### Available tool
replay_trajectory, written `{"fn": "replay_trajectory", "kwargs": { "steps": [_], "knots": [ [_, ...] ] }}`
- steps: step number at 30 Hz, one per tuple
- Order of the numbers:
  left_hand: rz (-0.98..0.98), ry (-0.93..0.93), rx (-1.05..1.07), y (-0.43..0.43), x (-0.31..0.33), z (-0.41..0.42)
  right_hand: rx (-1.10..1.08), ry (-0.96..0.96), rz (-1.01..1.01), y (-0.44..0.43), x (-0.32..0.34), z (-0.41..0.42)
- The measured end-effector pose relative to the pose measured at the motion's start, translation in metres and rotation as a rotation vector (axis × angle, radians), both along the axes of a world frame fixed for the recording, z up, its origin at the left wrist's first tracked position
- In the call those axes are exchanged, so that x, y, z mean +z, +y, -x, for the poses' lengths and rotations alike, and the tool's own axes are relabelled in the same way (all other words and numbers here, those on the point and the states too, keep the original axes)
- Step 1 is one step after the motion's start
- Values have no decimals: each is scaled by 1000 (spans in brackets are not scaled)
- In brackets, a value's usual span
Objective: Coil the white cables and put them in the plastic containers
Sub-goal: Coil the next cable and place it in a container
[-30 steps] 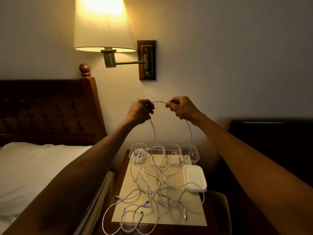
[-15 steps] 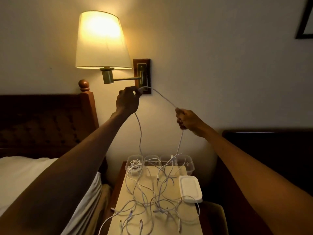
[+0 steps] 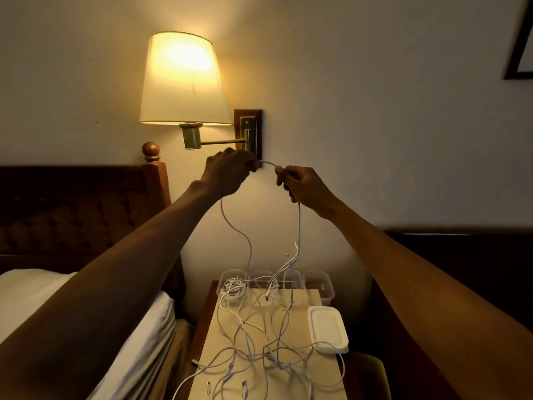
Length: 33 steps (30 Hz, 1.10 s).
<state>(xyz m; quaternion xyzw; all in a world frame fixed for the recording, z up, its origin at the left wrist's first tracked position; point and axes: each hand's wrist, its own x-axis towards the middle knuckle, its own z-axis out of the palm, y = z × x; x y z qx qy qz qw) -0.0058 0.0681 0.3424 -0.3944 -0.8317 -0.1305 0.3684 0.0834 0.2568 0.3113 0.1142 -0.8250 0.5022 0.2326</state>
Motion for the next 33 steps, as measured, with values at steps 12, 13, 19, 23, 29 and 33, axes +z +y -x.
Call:
{"fn": "replay_trajectory", "kwargs": {
  "steps": [12,13,19,23,29,33],
  "knots": [
    [-372,-3,200,-40,11,18,39,-232,-33,15,-25,-9],
    [-359,-33,134,-38,11,15,50,-226,-7,12,-16,-9],
    [-181,-177,-155,-21,17,8,-4,-142,151,11,41,-15],
    [-115,-277,2,-23,12,22,-110,-100,195,28,49,-21],
    [-109,-252,-101,-6,9,0,-301,-124,-324,19,38,-25],
    [-103,-179,-253,7,19,-24,-176,-151,-360,-2,33,-22]
  ]
}}
